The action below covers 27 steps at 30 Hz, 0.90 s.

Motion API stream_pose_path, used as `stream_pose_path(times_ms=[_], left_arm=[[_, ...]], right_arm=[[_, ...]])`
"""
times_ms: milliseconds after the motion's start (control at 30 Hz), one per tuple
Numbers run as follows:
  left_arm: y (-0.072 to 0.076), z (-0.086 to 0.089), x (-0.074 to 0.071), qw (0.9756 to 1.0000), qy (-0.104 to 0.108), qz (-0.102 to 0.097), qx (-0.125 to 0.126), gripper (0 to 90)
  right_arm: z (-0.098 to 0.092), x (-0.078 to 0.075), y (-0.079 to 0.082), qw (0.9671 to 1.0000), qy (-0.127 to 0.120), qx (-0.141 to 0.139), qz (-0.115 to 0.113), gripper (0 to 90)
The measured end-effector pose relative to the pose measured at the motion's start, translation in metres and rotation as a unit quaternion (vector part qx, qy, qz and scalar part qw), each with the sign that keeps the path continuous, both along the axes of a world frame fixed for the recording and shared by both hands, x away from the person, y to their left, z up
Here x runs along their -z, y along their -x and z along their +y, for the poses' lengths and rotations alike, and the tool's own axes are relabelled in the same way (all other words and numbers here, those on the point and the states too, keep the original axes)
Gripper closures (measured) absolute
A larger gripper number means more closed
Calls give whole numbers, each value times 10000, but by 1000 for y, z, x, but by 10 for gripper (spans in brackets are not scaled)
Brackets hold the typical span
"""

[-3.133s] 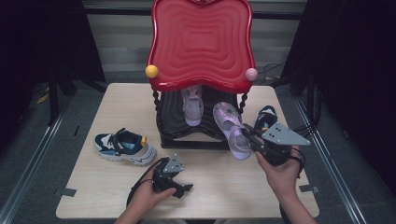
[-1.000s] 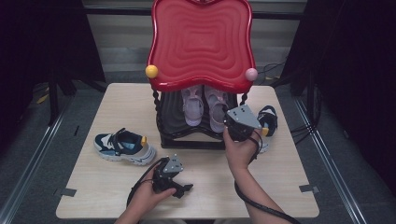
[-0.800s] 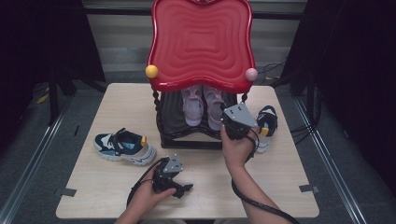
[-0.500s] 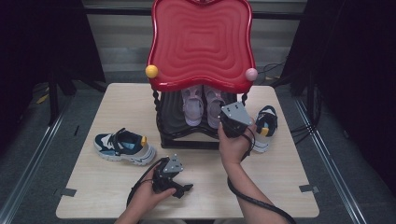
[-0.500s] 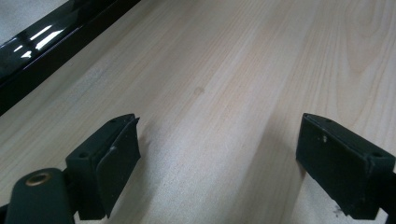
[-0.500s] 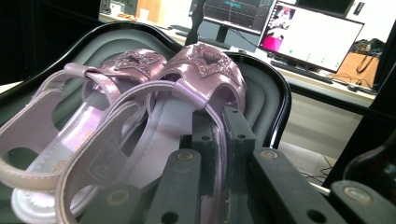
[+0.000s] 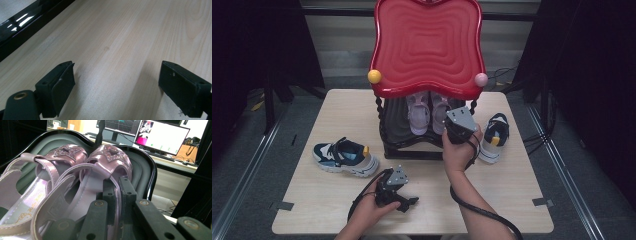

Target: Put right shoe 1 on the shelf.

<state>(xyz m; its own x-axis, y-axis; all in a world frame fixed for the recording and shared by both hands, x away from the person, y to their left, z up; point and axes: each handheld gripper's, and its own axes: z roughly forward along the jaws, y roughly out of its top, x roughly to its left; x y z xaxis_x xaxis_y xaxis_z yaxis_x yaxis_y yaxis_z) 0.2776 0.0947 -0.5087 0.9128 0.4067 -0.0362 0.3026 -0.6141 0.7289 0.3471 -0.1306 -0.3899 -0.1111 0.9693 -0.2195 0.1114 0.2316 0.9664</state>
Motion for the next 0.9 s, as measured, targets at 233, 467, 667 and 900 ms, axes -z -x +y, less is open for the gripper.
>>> stream_pose_path(times_ms=[233,467,667,900], left_arm=[[0,0,0,10000,-5,-9,8,127],[0,0,0,10000,-4,-8,14,127],[0,0,0,10000,3,0,6,127],[0,0,0,10000,2,0,1,127]], right_arm=[[3,1,-5,10000,1,58,27,847],[7,3,-9,9999,30,131,52,846],[6,7,-11,9998,84,154,67,846],[6,11,-11,9999,20,123,68,845]])
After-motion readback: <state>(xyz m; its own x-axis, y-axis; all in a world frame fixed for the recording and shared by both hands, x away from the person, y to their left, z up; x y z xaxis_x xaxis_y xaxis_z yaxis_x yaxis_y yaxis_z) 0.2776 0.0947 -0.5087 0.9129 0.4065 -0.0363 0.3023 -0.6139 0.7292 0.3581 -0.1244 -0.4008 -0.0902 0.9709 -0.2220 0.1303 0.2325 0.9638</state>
